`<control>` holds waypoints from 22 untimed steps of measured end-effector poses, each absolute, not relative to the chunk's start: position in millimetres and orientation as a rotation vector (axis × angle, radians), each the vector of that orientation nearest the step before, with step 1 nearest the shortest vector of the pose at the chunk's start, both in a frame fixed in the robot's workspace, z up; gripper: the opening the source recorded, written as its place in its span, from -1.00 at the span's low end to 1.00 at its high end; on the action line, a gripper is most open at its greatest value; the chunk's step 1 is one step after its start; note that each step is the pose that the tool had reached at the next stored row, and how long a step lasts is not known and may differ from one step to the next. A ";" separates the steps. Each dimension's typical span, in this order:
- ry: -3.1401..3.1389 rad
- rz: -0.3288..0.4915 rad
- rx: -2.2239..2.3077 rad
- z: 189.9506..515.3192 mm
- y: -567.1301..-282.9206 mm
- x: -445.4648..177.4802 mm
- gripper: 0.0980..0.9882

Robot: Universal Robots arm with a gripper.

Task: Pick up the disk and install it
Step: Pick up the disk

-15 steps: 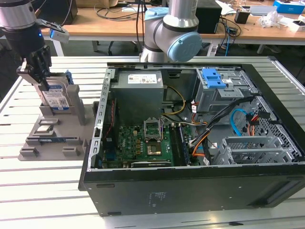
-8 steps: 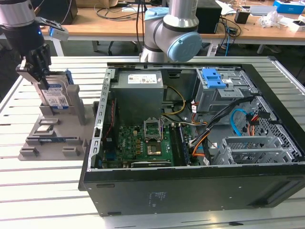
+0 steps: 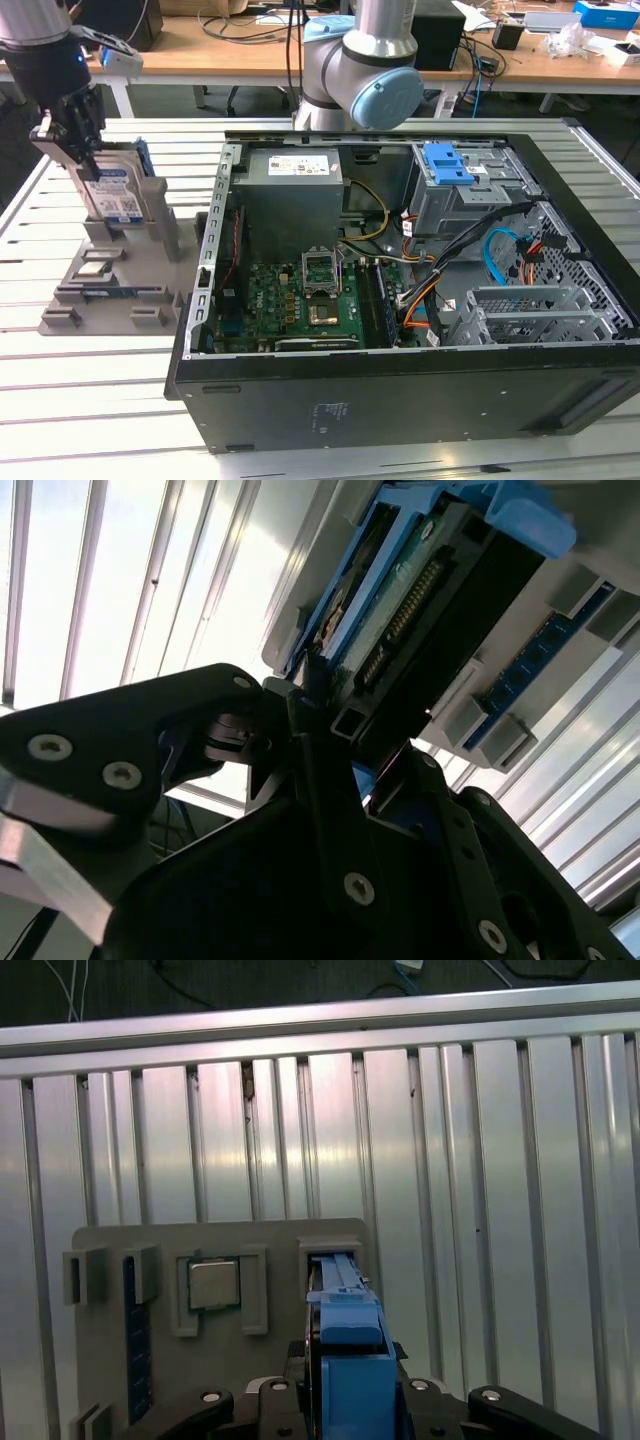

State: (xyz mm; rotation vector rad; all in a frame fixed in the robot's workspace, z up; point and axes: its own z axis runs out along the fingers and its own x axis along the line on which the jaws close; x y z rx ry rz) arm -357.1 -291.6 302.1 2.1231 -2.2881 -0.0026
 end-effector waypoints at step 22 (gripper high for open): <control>-2.288 -0.003 2.123 361.6 -282.3 -356.2 -0.40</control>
